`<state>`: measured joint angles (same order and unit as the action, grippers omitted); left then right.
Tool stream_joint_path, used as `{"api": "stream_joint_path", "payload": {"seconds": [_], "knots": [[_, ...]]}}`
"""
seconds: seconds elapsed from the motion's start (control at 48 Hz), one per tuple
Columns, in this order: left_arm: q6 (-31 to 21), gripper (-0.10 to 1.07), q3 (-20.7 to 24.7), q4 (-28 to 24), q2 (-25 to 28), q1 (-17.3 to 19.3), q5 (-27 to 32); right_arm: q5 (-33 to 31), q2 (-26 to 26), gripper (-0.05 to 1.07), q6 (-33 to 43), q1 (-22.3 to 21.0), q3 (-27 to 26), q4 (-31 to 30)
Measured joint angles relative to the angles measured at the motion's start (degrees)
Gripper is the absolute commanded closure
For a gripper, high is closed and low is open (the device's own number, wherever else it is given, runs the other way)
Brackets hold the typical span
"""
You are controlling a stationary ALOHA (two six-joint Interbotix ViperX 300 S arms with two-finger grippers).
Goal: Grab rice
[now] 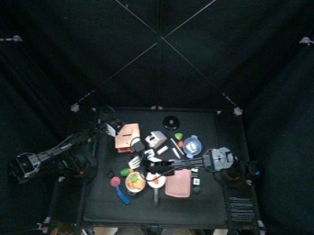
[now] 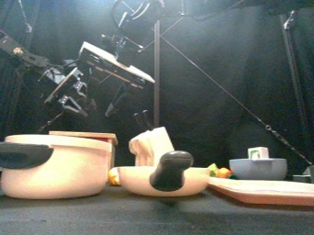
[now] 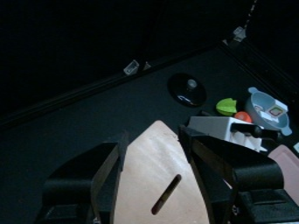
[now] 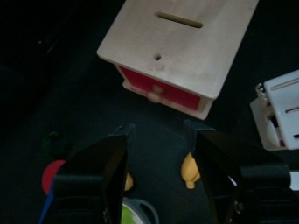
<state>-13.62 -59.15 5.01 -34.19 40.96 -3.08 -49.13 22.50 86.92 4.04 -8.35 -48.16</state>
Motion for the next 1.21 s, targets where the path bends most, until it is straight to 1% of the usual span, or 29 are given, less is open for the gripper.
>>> {"api": "stream_joint_path", "payload": {"seconds": [0.125, 0.271, 0.396, 0.479, 0.542, 0.583, 0.729, 0.854, 0.958, 1.062, 1.104, 1.208], "knots": [[0.0, 0.11, -0.2, -0.4, -1.1, -0.7, 0.0, 1.1, -4.1, 0.18, 0.7, 0.0, 6.2, 0.0], [0.0, 0.11, -0.3, -1.8, -3.3, -1.5, 0.0, 2.1, -10.4, 0.18, 0.9, 0.1, 13.6, 0.1], [0.0, 0.11, -0.4, -2.9, -4.1, -3.5, -0.2, 3.7, -14.8, 0.18, 0.9, 0.0, 19.0, -0.2], [0.1, 0.11, -0.6, -3.3, -4.4, -5.8, -0.6, 3.9, -17.2, 0.18, 0.9, 0.0, 22.1, -0.4], [0.1, 0.11, -1.0, -4.2, -4.6, -8.3, -1.4, 4.0, -19.3, 0.18, 0.9, 0.0, 25.2, -0.7], [0.1, 0.11, -1.2, -5.5, -4.6, -10.5, -2.7, 4.4, -20.9, 0.18, 0.9, -0.1, 27.5, -1.0], [0.1, 0.11, -2.0, -10.3, -4.7, -16.5, -6.8, 6.8, -26.4, 0.18, 0.9, -0.1, 34.2, -2.3], [0.0, 0.11, -2.8, -12.1, -4.7, -19.8, -9.6, 10.3, -29.8, 0.18, 1.0, -0.3, 38.8, -4.0], [0.1, 0.11, -4.5, -13.4, -4.7, -21.5, -11.8, 15.2, -32.4, 0.18, 0.1, -1.1, 42.9, -4.5], [-0.1, 0.11, -5.9, -15.0, -4.7, -22.5, -13.7, 22.3, -33.2, 0.18, 0.0, -3.3, 46.1, -5.8], [-0.2, 0.11, -6.2, -15.1, -4.7, -22.8, -14.3, 24.3, -33.2, 0.18, 0.0, -4.2, 47.0, -6.7], [0.1, 0.11, -6.9, -15.4, -4.7, -23.6, -15.2, 26.2, -33.0, 0.18, 0.0, -6.1, 48.1, -9.1]]}}
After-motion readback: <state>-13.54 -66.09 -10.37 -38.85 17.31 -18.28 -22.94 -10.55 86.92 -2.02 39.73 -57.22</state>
